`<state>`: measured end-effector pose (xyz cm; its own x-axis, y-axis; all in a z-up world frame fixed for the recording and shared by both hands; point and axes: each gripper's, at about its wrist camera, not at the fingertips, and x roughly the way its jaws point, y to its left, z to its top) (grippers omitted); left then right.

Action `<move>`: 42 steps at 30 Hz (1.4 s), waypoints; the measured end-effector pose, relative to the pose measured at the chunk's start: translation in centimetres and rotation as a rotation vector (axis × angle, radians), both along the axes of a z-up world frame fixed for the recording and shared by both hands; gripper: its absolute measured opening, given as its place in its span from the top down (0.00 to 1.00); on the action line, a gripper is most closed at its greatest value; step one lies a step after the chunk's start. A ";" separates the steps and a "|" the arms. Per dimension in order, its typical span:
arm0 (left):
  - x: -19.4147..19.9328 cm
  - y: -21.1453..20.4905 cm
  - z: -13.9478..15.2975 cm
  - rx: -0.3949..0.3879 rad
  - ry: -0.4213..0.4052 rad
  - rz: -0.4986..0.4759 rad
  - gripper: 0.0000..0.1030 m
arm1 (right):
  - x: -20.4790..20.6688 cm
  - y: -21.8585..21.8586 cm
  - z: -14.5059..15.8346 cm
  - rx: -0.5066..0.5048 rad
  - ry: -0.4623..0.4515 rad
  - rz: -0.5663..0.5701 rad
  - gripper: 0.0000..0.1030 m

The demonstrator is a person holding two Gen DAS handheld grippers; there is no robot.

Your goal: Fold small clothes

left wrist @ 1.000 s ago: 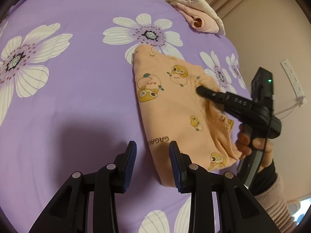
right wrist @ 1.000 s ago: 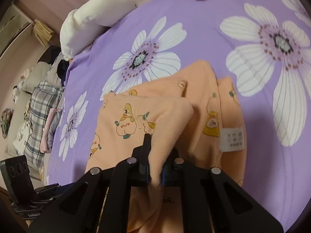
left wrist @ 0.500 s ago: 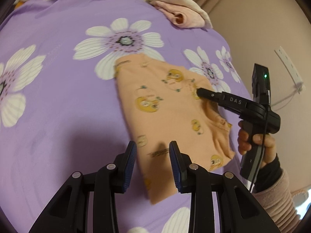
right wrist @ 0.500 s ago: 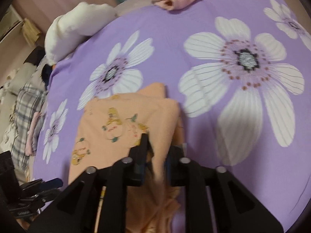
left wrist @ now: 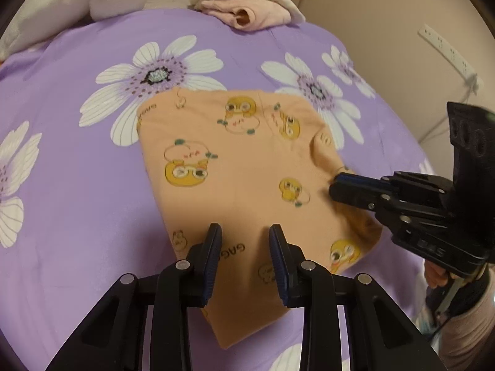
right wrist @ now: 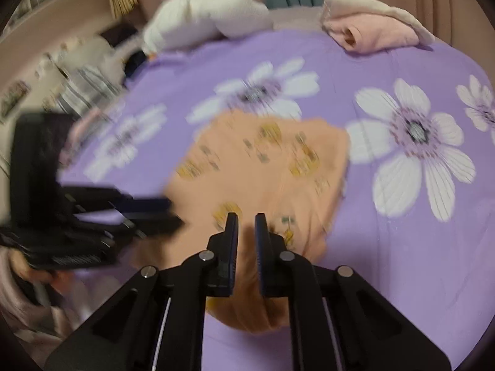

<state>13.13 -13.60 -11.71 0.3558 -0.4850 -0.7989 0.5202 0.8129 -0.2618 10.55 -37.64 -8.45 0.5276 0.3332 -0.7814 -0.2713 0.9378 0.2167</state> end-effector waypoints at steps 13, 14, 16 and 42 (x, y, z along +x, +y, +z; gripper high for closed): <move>-2.6 2.0 0.0 -0.050 0.019 -0.015 0.69 | -2.8 -2.5 -1.0 0.052 0.011 -0.099 0.91; -3.0 2.0 -0.2 -0.054 0.023 -0.026 0.69 | -3.2 -2.3 -0.5 0.066 -0.003 -0.087 0.91; -3.5 1.8 -0.9 -0.041 0.029 -0.033 0.69 | -3.9 -1.9 0.1 0.095 -0.018 -0.055 0.91; 3.9 3.8 0.9 -0.169 0.053 0.115 0.69 | -1.7 -4.1 0.6 0.232 -0.049 -0.146 0.79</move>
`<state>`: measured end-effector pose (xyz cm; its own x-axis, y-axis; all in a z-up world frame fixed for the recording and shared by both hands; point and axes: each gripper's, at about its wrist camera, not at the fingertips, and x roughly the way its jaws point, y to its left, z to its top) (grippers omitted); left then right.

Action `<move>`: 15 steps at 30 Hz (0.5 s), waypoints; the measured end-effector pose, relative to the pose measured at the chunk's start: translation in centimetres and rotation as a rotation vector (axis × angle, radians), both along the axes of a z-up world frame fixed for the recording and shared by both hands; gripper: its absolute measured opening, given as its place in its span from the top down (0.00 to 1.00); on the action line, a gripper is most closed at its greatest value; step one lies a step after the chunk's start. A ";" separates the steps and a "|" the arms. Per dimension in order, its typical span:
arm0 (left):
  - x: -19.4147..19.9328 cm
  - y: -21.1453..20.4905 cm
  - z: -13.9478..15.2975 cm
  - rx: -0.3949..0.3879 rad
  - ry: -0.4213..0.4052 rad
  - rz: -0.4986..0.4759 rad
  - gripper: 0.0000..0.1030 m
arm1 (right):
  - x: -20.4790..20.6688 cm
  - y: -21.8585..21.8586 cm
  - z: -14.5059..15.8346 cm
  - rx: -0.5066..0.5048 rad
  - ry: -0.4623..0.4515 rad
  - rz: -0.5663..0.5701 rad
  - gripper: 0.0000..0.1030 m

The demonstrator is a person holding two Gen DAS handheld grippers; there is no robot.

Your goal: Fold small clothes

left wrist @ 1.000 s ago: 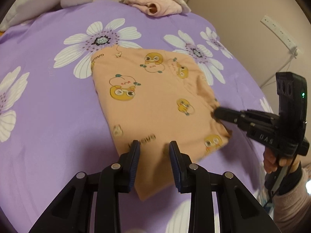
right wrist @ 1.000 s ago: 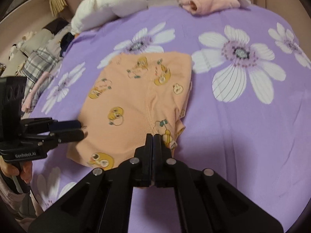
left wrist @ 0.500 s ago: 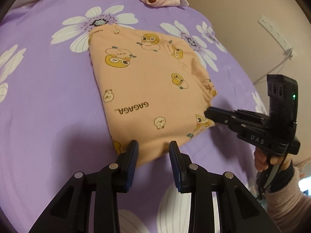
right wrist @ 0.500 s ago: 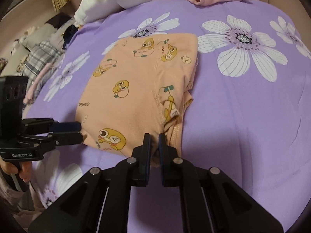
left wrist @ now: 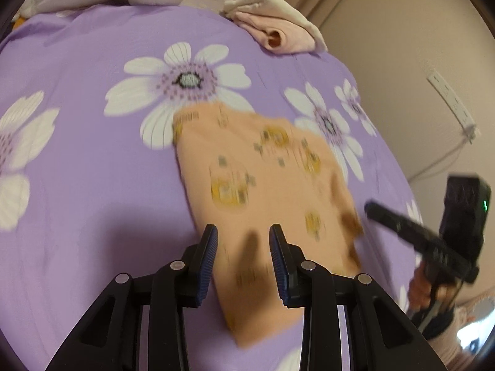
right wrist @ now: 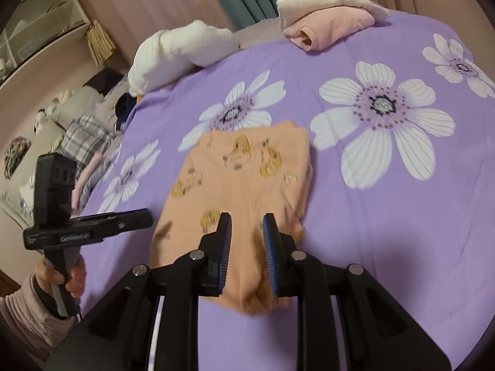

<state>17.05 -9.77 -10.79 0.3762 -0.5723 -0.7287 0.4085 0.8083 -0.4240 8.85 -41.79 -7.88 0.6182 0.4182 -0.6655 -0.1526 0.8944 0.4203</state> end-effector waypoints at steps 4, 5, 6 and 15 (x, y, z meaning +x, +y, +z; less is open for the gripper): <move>3.8 -1.1 -0.2 -0.009 0.011 0.039 0.69 | 1.2 0.5 -0.6 0.002 0.007 0.001 0.79; 4.6 -1.3 -0.4 -0.007 0.019 0.054 0.69 | 1.3 0.7 -0.9 -0.004 0.014 0.006 0.79; 5.5 -1.5 -0.7 -0.009 0.029 0.067 0.69 | 1.4 0.8 -1.4 -0.022 0.028 0.005 0.79; 9.6 -2.8 -3.2 0.037 0.103 0.111 0.69 | 1.0 -0.8 -4.0 -0.004 0.079 -0.018 0.85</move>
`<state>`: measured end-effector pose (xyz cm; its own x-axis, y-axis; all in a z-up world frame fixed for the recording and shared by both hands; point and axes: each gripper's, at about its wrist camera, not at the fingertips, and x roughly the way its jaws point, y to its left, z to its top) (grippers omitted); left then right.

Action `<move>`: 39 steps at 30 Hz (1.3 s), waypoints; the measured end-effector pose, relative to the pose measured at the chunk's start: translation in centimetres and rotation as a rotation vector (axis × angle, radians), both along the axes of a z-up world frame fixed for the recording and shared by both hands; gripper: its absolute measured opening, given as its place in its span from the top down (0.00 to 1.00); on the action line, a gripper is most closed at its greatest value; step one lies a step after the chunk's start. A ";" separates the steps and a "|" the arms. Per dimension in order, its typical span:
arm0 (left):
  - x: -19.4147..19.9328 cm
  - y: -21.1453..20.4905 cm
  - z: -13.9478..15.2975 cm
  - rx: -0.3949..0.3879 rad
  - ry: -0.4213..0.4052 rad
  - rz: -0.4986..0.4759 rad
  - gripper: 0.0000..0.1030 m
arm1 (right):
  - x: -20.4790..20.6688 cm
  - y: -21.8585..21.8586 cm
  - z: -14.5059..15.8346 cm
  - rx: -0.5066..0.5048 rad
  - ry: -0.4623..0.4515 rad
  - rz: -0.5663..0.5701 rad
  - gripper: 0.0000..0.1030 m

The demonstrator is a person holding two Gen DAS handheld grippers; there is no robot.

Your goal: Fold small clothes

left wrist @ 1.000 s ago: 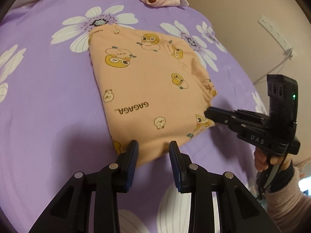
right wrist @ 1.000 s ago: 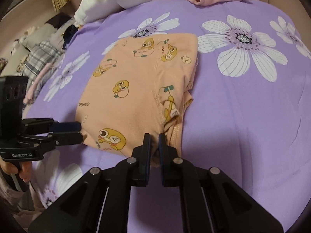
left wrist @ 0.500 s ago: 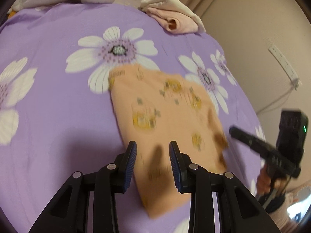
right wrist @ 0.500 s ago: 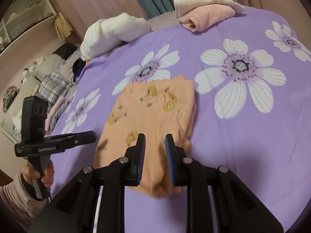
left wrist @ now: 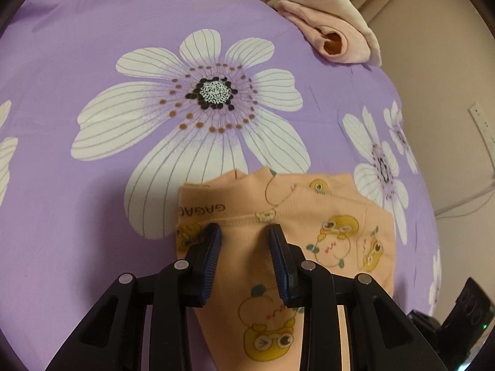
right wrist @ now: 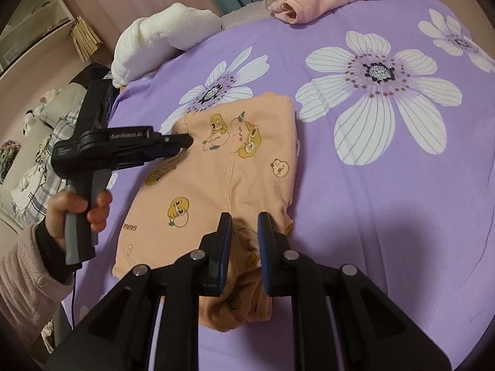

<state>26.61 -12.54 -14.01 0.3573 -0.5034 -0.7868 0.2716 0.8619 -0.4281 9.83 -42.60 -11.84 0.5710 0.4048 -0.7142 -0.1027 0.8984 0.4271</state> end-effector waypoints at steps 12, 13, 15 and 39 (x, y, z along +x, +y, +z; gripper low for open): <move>-10.0 0.0 3.4 0.060 -0.169 -0.145 0.69 | -0.8 0.3 2.2 0.026 -0.059 -0.001 0.79; -10.7 0.0 3.5 0.064 -0.178 -0.146 0.69 | -0.9 0.4 2.3 0.023 -0.061 0.001 0.79; -12.4 -0.1 3.3 0.073 -0.192 -0.158 0.69 | -1.0 0.9 2.3 0.011 -0.058 0.005 0.79; -17.9 -0.2 0.6 0.141 -0.170 -0.150 0.69 | -3.4 4.1 -0.1 -0.155 0.026 0.037 0.80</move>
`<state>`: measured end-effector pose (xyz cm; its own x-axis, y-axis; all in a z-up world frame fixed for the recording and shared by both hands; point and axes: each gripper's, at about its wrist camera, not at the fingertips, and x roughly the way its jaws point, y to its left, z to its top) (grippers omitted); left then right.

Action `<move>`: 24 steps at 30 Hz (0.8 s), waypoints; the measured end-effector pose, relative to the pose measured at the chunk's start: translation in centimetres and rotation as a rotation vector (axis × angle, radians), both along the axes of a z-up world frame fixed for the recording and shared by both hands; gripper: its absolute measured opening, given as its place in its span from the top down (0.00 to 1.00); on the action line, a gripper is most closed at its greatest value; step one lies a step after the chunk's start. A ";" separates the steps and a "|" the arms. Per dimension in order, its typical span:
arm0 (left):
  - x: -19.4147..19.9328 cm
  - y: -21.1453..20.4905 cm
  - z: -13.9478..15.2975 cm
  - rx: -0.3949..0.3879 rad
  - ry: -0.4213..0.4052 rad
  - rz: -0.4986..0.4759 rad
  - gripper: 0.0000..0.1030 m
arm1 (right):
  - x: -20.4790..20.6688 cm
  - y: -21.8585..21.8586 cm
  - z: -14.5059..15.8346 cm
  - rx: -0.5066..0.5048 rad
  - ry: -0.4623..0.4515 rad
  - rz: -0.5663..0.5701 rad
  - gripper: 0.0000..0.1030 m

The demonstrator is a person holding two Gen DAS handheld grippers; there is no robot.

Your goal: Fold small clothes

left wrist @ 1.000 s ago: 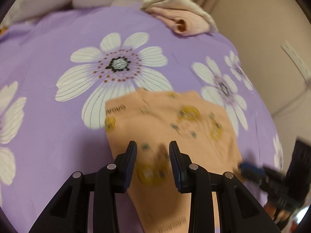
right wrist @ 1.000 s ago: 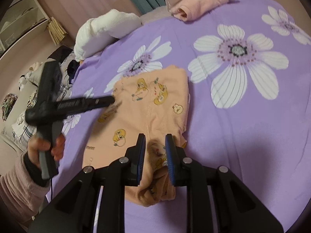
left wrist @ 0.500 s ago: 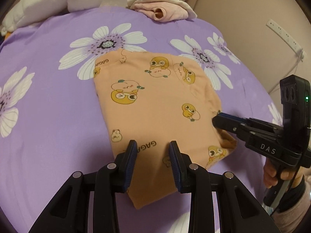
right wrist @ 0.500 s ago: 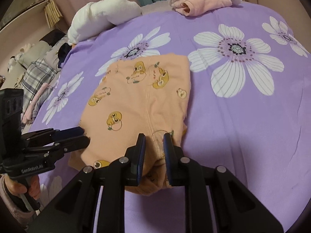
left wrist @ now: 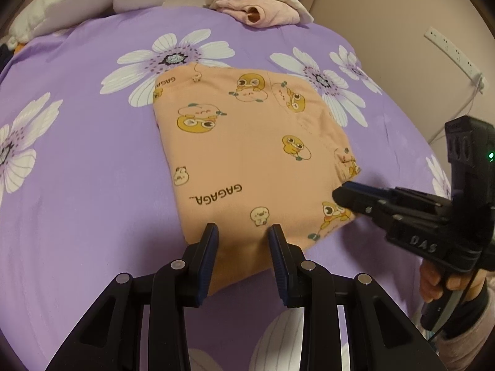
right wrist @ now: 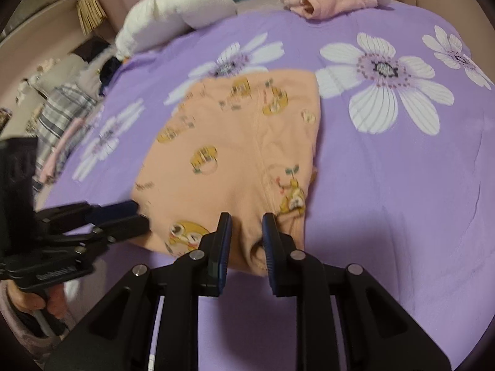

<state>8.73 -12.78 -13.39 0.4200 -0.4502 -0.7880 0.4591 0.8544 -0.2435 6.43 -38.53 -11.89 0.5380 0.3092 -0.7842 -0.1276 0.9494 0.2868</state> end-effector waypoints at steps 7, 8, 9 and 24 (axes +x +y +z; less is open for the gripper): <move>-0.7 0.6 0.0 -0.007 0.020 0.000 0.69 | -1.1 -0.5 0.1 0.017 0.015 -0.002 0.80; -0.8 0.7 0.1 -0.010 0.026 0.003 0.69 | -1.3 -0.6 0.2 0.022 0.014 -0.002 0.79; -0.9 0.9 0.1 -0.014 0.031 0.007 0.69 | -1.5 -0.8 0.4 0.031 0.012 -0.004 0.78; -0.5 3.2 0.7 -0.063 0.068 0.077 0.52 | -2.9 -3.0 1.8 0.164 0.003 -0.072 0.48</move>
<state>8.22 -9.54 -12.65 0.4015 -0.4682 -0.7872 0.3731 0.8685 -0.3263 3.52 -41.54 -10.09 0.5609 0.3934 -0.7284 -0.0594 0.8967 0.4386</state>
